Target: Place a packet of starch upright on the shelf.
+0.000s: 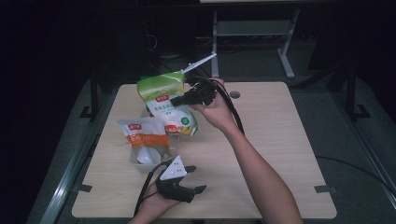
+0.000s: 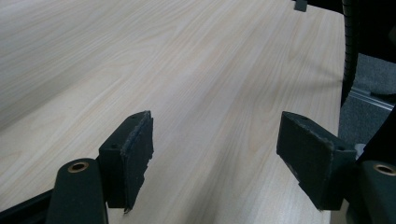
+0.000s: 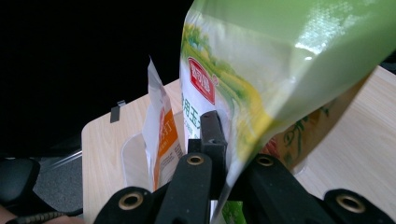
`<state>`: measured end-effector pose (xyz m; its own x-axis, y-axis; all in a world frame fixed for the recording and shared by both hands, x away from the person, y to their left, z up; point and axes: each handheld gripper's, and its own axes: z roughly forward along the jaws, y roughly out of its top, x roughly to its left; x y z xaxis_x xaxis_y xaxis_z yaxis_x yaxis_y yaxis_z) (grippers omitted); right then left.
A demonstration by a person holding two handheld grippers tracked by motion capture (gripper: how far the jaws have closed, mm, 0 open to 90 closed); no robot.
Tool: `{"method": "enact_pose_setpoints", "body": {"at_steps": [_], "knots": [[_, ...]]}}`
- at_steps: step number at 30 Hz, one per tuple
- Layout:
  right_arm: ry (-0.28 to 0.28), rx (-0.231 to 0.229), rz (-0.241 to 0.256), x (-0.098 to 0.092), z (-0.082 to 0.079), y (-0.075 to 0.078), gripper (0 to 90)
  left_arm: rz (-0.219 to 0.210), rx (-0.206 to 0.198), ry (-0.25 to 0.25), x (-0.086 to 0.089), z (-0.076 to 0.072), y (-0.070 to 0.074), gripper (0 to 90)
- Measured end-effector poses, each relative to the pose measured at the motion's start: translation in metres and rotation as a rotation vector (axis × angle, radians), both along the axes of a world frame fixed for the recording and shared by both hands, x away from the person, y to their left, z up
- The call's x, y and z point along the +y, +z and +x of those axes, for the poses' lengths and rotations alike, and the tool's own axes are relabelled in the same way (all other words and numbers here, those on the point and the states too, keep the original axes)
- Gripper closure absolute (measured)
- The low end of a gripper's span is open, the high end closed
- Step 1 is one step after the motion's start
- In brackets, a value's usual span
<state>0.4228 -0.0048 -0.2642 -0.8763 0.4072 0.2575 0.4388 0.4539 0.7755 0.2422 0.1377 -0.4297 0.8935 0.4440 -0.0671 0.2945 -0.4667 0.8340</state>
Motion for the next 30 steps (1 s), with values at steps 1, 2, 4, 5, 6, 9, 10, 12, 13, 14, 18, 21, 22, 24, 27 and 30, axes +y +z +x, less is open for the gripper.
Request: {"method": "enact_pose_setpoints", "body": {"at_steps": [1, 2, 4, 5, 6, 9, 10, 12, 13, 14, 18, 21, 22, 24, 27, 30], "knots": [[0.002, -0.001, 0.000, 0.002, 0.001, 0.000, 90.0, 0.000, 0.000, 0.000, 0.000, 0.000, 0.000, 26.9], [0.002, 0.001, 0.002, 0.004, 0.002, -0.001, 90.0, 0.001, 0.000, -0.001, 0.000, 0.000, 0.000, 27.0], [0.006, 0.003, 0.000, 0.008, 0.003, -0.001, 90.0, 0.001, 0.001, 0.000, 0.001, 0.000, 0.000, 26.9], [0.005, 0.007, 0.002, 0.010, 0.004, -0.002, 90.0, -0.001, 0.001, 0.001, 0.001, 0.000, 0.000, 26.9], [0.009, -0.003, 0.001, 0.012, 0.005, -0.002, 90.0, -0.002, 0.002, 0.001, 0.001, 0.000, 0.000, 27.0], [0.009, 0.018, 0.005, 0.019, 0.005, -0.004, 90.0, -0.003, 0.006, 0.003, 0.001, 0.000, 0.000, 26.9], [0.013, 0.013, 0.005, 0.021, 0.006, -0.005, 90.0, -0.003, 0.007, 0.003, 0.001, 0.000, 0.000, 26.9], [0.015, 0.019, 0.006, 0.024, 0.007, -0.007, 90.0, -0.003, 0.005, 0.003, 0.001, 0.000, 0.000, 26.9], [0.017, 0.016, 0.006, 0.026, 0.008, -0.009, 90.0, -0.003, 0.005, 0.002, 0.001, 0.000, 0.000, 26.9], [0.019, 0.020, 0.009, 0.027, 0.009, -0.010, 90.0, -0.003, 0.004, 0.002, 0.001, 0.000, 0.000, 26.9], [0.019, 0.032, 0.008, 0.033, 0.012, -0.015, 90.0, 0.002, 0.002, 0.000, 0.001, 0.000, 0.000, 26.9], [0.027, 0.038, 0.014, 0.037, 0.013, -0.019, 90.0, 0.003, 0.006, 0.003, 0.001, 0.000, 0.000, 26.9], [0.025, 0.044, 0.016, 0.038, 0.013, -0.020, 90.0, 0.002, 0.007, 0.003, 0.001, 0.000, 0.000, 26.9], [0.027, 0.049, 0.016, 0.041, 0.015, -0.023, 90.0, 0.003, 0.006, 0.002, 0.001, 0.000, 0.000, 26.9], [0.033, 0.050, 0.019, 0.047, 0.016, -0.028, 90.0, -0.006, 0.010, 0.005, 0.001, 0.000, 0.000, 26.9], [0.038, 0.055, 0.022, 0.052, 0.017, -0.033, 90.0, -0.004, 0.009, 0.006, 0.002, 0.000, 0.001, 26.9]]}}
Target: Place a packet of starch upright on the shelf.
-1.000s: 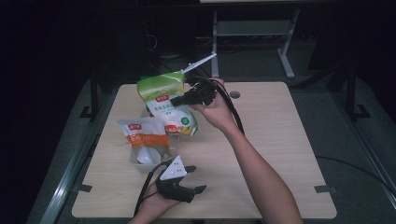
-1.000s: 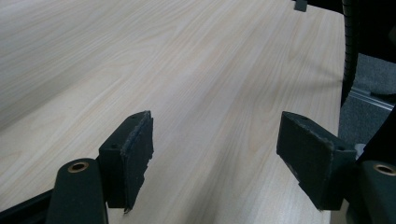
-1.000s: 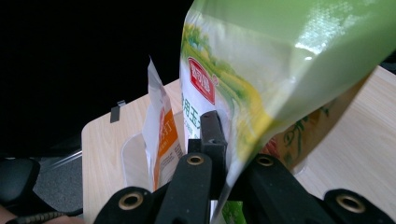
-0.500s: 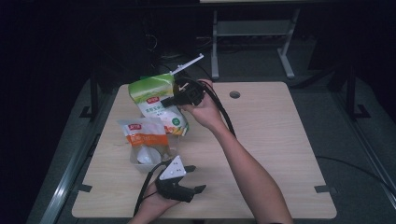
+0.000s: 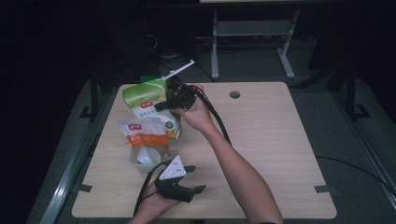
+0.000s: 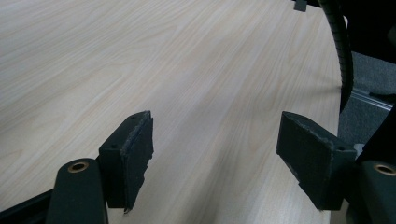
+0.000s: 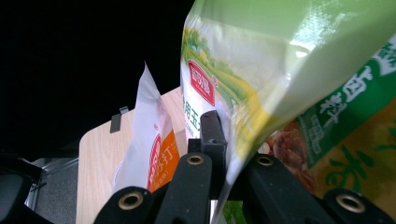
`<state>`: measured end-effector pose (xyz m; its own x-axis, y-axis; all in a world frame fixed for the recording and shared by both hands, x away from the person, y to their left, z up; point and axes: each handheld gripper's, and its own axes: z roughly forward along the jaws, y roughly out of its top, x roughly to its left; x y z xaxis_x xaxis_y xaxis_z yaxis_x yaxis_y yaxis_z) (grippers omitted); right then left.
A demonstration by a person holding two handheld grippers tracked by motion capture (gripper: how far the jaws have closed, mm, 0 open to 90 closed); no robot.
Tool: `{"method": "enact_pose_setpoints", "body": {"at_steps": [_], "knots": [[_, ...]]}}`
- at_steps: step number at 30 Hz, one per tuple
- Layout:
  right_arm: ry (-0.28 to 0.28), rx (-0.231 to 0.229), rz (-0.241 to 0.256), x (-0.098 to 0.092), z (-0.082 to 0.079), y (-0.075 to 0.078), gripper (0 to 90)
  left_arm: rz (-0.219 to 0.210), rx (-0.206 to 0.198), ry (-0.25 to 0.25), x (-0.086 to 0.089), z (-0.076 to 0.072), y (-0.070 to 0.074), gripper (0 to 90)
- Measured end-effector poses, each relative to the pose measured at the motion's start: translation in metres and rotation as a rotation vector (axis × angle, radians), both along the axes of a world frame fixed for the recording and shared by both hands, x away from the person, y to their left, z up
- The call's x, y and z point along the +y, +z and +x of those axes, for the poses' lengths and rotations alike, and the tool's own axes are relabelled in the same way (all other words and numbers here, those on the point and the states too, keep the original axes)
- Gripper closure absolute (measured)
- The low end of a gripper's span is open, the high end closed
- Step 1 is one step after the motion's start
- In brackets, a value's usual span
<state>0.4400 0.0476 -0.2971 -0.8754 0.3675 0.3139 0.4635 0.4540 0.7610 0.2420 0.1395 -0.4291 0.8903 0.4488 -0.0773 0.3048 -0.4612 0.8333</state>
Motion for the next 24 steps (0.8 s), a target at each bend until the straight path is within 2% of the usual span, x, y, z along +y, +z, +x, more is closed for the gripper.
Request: {"method": "enact_pose_setpoints", "body": {"at_steps": [17, 24], "knots": [[0.010, 0.027, 0.037, 0.020, 0.002, -0.035, 90.0, 0.000, 0.000, -0.001, 0.000, 0.001, -0.001, 26.9], [0.004, 0.007, 0.032, 0.021, -0.002, -0.051, 89.9, 0.010, -0.003, -0.009, -0.001, 0.001, -0.002, 26.9]]}}
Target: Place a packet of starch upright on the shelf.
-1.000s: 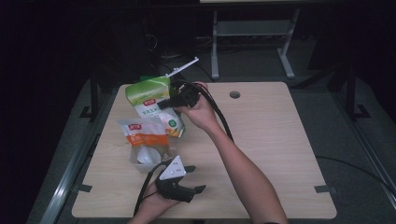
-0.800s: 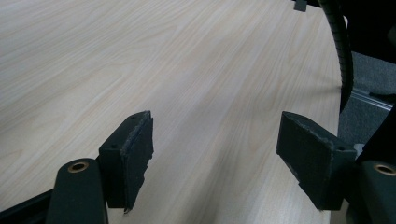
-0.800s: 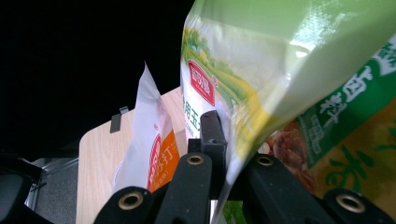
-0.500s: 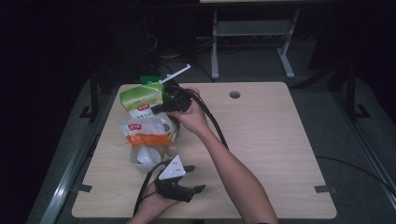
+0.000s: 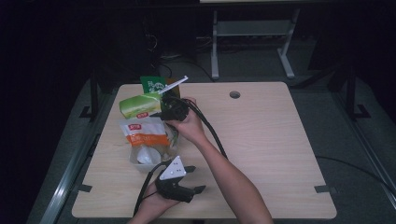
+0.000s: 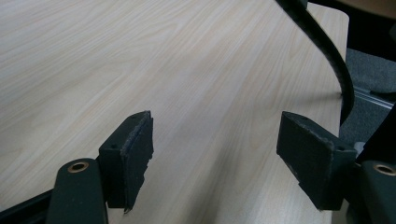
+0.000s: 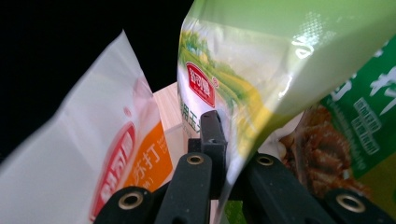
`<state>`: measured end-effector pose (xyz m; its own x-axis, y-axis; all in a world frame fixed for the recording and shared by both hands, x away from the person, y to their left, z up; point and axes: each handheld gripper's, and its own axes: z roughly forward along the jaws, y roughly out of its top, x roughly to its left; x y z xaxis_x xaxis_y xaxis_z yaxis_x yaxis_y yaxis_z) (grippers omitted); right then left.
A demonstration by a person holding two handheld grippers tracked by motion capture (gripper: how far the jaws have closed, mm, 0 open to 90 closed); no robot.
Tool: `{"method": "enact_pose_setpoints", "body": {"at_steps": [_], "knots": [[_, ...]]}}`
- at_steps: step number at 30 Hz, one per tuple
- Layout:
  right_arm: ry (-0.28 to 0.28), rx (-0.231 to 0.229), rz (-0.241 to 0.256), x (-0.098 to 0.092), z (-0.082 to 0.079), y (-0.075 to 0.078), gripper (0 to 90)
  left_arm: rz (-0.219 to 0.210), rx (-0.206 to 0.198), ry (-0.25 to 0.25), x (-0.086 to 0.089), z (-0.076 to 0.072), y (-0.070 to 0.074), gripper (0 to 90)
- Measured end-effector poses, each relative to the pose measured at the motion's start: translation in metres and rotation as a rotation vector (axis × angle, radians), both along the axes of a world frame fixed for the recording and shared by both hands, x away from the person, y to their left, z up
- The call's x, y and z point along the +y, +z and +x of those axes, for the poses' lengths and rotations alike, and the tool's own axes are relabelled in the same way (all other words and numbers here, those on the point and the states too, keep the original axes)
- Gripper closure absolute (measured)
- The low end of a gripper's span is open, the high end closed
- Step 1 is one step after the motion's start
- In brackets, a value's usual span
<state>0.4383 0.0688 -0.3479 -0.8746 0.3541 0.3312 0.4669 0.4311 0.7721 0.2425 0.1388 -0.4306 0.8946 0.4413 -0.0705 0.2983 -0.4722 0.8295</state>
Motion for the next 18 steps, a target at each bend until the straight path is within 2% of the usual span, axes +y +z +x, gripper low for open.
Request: {"method": "enact_pose_setpoints", "body": {"at_steps": [7, 9, 12, 18], "knots": [[-0.006, -0.002, 0.010, -0.005, -0.004, -0.020, 89.7, 0.004, 0.002, -0.002, -0.001, -0.001, -0.001, 26.9], [-0.008, -0.004, 0.017, -0.007, -0.005, -0.022, 89.4, 0.007, 0.001, -0.003, -0.001, -0.001, -0.001, 26.9], [0.003, -0.015, 0.002, -0.009, -0.006, -0.024, 88.9, 0.003, 0.002, 0.000, -0.001, -0.001, -0.001, 26.9], [0.015, 0.013, -0.005, -0.018, -0.007, -0.030, 89.0, 0.005, 0.002, 0.001, -0.001, -0.001, -0.001, 26.9]]}}
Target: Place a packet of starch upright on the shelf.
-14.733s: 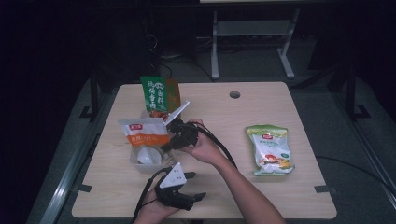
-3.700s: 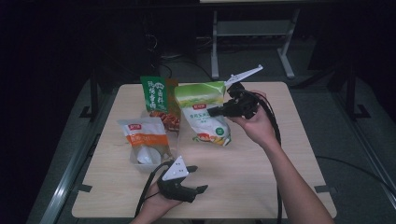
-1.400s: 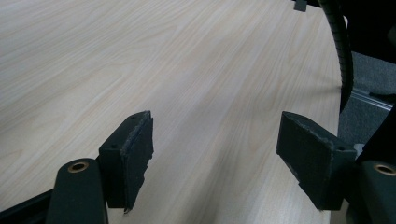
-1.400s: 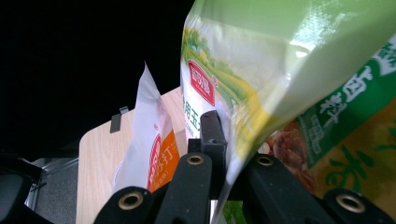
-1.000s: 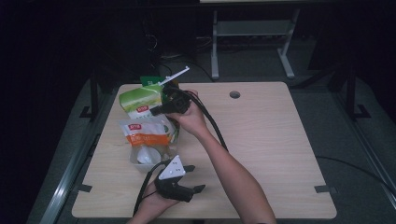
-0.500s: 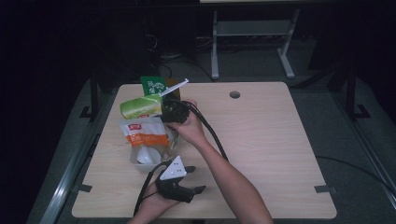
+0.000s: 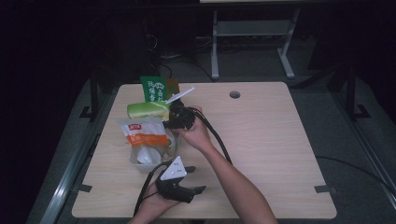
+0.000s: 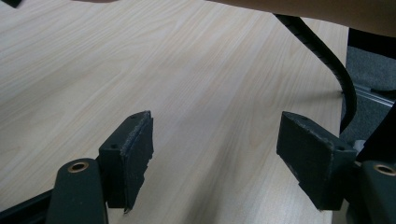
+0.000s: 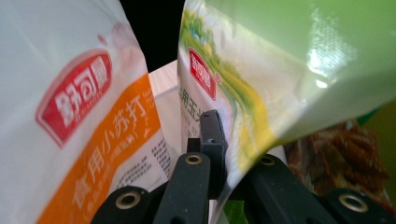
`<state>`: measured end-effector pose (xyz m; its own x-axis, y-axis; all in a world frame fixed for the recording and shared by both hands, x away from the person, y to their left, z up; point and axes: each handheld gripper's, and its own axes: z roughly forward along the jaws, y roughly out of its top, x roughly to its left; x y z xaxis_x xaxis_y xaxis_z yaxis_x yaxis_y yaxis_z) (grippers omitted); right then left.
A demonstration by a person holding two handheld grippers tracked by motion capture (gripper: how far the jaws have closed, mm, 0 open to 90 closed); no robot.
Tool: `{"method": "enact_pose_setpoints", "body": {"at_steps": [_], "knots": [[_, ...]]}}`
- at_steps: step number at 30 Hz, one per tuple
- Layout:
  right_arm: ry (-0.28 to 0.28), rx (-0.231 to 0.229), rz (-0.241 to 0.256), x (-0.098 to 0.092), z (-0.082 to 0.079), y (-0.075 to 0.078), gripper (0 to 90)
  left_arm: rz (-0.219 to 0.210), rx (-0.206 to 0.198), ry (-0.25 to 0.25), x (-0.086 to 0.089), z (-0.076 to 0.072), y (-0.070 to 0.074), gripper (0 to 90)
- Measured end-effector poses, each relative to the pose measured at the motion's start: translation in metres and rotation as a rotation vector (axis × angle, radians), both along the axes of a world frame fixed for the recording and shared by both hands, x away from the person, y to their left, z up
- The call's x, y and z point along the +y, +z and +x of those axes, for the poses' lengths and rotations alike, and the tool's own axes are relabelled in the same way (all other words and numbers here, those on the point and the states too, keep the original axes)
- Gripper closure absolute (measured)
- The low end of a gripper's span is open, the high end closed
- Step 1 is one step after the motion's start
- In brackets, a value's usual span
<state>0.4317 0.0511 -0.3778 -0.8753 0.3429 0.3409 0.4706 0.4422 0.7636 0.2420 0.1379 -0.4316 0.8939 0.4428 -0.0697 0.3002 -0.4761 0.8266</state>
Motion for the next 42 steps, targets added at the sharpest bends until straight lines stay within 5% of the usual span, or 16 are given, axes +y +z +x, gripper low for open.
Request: {"method": "enact_pose_setpoints", "body": {"at_steps": [14, 18, 28, 42], "knots": [[0.009, 0.016, -0.036, -0.007, -0.001, -0.006, 88.1, 0.006, -0.001, -0.002, -0.001, 0.000, 0.000, 26.8], [0.007, 0.027, -0.028, -0.012, -0.001, -0.003, 78.0, 0.008, 0.003, 0.002, 0.000, 0.001, 0.000, 26.6], [-0.038, 0.014, -0.001, -0.047, -0.004, 0.016, 61.1, 0.011, 0.000, 0.010, -0.001, 0.001, 0.000, 26.1], [-0.078, 0.021, -0.001, -0.098, -0.010, 0.024, 50.4, 0.018, 0.007, 0.019, 0.000, 0.003, 0.000, 25.2]]}}
